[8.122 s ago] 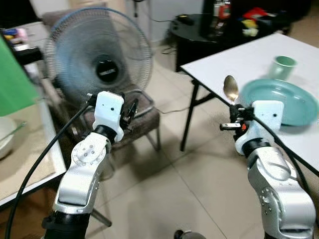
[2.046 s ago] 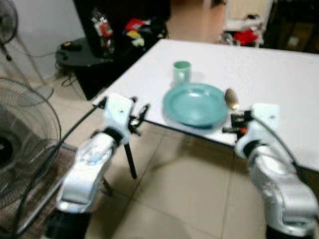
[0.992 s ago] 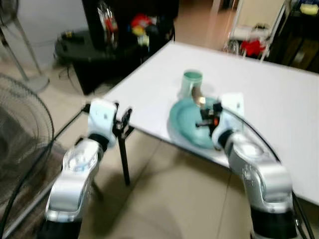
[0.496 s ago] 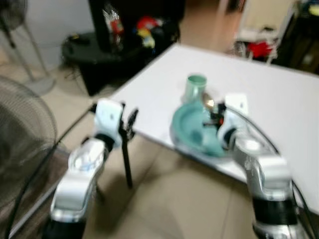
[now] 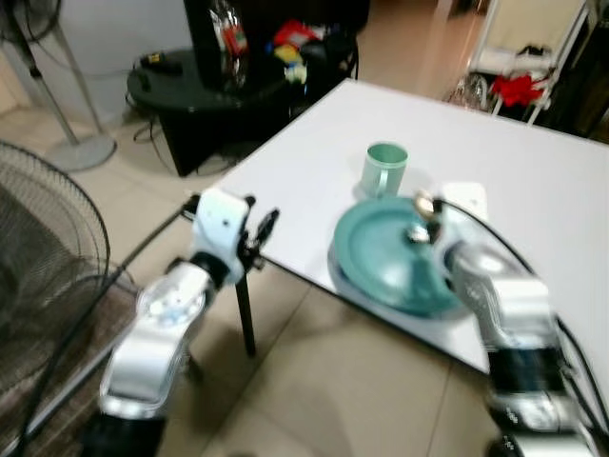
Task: Setting the table
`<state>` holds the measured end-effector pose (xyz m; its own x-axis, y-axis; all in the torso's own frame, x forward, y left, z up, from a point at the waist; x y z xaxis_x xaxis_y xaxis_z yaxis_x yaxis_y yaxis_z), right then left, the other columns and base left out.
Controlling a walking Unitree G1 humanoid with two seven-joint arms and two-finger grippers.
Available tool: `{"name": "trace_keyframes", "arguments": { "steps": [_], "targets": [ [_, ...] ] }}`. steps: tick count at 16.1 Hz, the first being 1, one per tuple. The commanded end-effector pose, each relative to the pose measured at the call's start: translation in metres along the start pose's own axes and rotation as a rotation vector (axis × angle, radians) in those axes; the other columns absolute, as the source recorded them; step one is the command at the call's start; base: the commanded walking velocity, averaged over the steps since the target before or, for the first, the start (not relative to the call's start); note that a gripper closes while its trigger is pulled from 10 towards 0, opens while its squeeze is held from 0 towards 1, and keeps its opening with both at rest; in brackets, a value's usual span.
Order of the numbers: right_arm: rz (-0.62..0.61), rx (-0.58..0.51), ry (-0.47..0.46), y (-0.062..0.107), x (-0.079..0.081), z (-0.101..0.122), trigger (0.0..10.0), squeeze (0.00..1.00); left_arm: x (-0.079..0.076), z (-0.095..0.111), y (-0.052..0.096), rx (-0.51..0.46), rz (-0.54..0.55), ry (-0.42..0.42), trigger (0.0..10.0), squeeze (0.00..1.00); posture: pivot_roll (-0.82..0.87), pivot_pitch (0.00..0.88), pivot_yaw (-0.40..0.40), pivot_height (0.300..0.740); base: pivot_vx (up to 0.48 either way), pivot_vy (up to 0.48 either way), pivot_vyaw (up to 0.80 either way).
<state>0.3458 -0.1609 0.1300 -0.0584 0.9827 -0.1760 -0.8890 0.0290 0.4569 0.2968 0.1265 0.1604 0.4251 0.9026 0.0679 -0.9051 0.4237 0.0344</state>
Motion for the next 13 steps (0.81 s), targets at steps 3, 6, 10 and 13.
{"name": "trace_keyframes", "arguments": {
  "steps": [3, 6, 10, 13],
  "targets": [
    [-0.014, 0.036, -0.002, -0.008, -0.001, 0.000, 10.0, 0.00, -0.011, 0.006, -0.001, 0.008, -0.148, -0.018, 10.0, 0.00, 0.06, 0.000, 0.010, 0.740, 0.000, 0.000, 0.00],
    [-0.027, 0.072, -0.003, -0.013, -0.002, -0.004, 10.0, 0.00, -0.023, 0.004, 0.003, 0.045, -0.300, -0.024, 10.0, 0.00, 0.06, 0.000, 0.008, 0.740, 0.000, 0.000, 0.00],
    [-0.070, 0.099, -0.002, -0.018, -0.008, -0.011, 10.0, 0.00, -0.032, 0.003, 0.006, 0.064, -0.384, -0.029, 10.0, 0.00, 0.06, 0.000, 0.012, 0.740, 0.000, 0.000, 0.00],
    [-0.124, 0.080, 0.012, -0.024, -0.017, -0.008, 10.0, 0.00, -0.034, 0.005, 0.007, 0.066, -0.417, -0.025, 10.0, 0.00, 0.06, 0.000, 0.015, 0.740, 0.000, 0.000, 0.00]
  ]
}}
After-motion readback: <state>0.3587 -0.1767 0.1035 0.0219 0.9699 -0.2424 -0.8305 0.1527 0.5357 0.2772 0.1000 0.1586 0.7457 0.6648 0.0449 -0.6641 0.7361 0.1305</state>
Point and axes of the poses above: a point about 5 cm out from each wrist's last joint towards the gripper, its own y axis pointing back from the gripper into the wrist, its own z axis along the axis of the wrist's last joint, x = y × z, the point moved 2 cm from there along -y, pointing out of the wrist towards the gripper, and after that the axes turned 6 degrees about y, right-handed, at the moved point
